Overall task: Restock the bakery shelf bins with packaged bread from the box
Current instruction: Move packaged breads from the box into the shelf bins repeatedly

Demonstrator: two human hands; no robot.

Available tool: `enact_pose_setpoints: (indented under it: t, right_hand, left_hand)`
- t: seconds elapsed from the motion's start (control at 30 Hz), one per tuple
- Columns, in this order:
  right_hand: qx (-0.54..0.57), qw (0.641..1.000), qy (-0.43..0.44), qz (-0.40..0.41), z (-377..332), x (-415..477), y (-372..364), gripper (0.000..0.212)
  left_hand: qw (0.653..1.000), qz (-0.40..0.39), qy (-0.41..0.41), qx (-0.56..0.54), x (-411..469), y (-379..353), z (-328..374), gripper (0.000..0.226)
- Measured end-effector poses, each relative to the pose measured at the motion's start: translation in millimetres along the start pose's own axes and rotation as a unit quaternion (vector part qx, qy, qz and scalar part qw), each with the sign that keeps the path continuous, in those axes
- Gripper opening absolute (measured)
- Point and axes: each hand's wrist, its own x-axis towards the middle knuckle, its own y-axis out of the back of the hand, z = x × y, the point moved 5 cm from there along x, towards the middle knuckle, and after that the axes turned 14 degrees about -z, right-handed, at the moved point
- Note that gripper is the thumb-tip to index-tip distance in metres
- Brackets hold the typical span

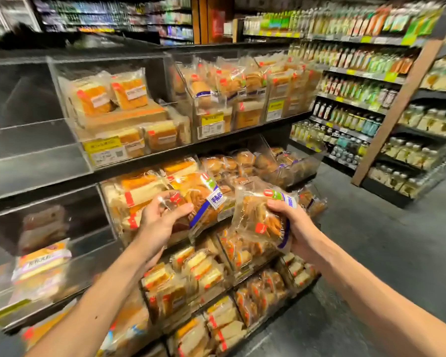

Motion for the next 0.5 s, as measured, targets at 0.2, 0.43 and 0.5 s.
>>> enact_pose_setpoints:
  t: [0.2,0.43,0.5]
  right_hand:
    - [-0.034,0.998,0.007,0.053,-27,8,94,0.071]
    - [-0.005,0.999,0.001,0.052,-72,23,214,0.075]
    - [-0.018,0.999,-0.001,0.041,-83,29,244,0.083]
  left_hand:
    - [1.000,-0.015,0.010,0.006,81,-64,-17,0.049]
    - [0.999,-0.024,0.020,-0.007,161,-184,-54,0.050]
    - [0.999,-0.037,0.039,-0.001,181,-217,-66,0.046]
